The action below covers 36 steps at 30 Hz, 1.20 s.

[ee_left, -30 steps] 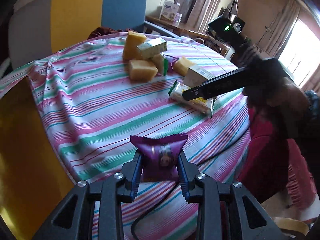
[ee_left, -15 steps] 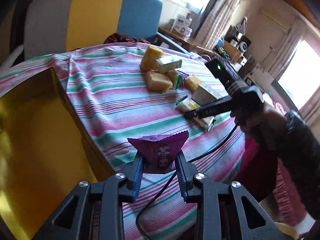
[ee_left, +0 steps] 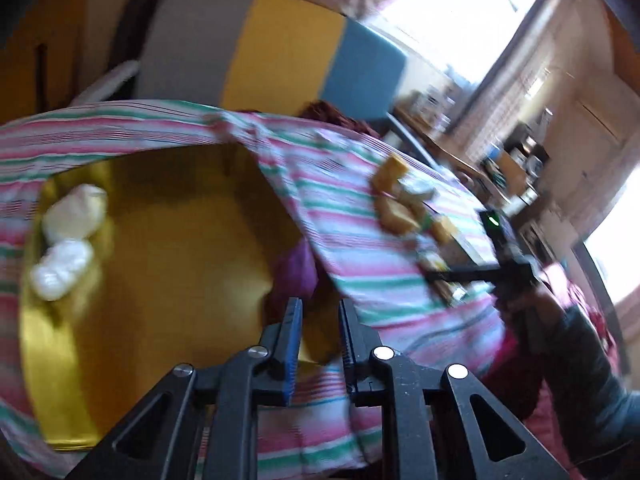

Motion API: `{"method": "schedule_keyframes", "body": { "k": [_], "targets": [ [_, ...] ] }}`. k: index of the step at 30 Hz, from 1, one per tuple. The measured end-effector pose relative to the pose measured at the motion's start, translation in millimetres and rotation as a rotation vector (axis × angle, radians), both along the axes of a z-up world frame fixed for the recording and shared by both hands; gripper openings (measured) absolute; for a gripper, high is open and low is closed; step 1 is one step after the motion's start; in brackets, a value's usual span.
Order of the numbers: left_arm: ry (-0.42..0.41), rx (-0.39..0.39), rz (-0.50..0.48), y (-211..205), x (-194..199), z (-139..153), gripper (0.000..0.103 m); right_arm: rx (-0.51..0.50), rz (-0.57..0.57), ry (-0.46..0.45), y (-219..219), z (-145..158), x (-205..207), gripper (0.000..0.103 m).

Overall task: Organize objects
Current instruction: 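Drop purple packet into tray with left gripper while right gripper grasps WEIDAN packet, then carry the WEIDAN packet into the tray beside the white bundles, release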

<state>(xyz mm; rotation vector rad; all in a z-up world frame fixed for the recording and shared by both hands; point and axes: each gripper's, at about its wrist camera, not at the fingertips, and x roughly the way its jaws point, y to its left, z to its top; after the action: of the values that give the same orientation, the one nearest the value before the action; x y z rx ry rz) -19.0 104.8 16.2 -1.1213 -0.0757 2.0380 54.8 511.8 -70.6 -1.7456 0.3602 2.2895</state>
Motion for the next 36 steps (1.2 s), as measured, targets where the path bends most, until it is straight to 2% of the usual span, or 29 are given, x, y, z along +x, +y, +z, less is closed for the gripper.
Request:
{"method": "schedule_keyframes", "body": {
  "k": [5,12,17,23,27,30,33,36],
  "targets": [
    [0.009,-0.031,0.109,-33.1,-16.3,-2.3,0.016,-0.001,0.0,0.001,3.8,0.5,2.2,0.048],
    [0.029,-0.092,0.194,-61.8,-18.6,-7.9,0.016,0.01,0.003,0.002,-1.6,-0.5,-1.9,0.048],
    [0.047,-0.138,0.338,-98.6,-20.6,-11.1,0.016,0.018,0.009,0.013,-2.6,1.1,-2.6,0.048],
    [0.089,-0.233,0.479,-134.7,-19.1,-17.0,0.016,0.005,0.013,0.081,-17.4,21.3,0.3,0.048],
    [0.095,-0.267,0.531,-148.1,-19.3,-24.1,0.016,-0.018,0.055,0.156,-50.2,50.9,-5.7,0.048],
    [0.104,-0.28,0.545,-151.8,-18.3,-29.0,0.016,-0.038,0.106,0.215,-81.6,70.3,-25.2,0.048],
    [0.108,-0.288,0.555,-153.7,-16.7,-32.3,0.016,-0.055,0.183,0.259,-141.5,88.8,-45.4,0.048],
    [0.117,-0.301,0.561,-152.4,-13.8,-33.1,0.017,-0.066,0.259,0.276,-181.1,93.2,-62.1,0.048]
  ]
}}
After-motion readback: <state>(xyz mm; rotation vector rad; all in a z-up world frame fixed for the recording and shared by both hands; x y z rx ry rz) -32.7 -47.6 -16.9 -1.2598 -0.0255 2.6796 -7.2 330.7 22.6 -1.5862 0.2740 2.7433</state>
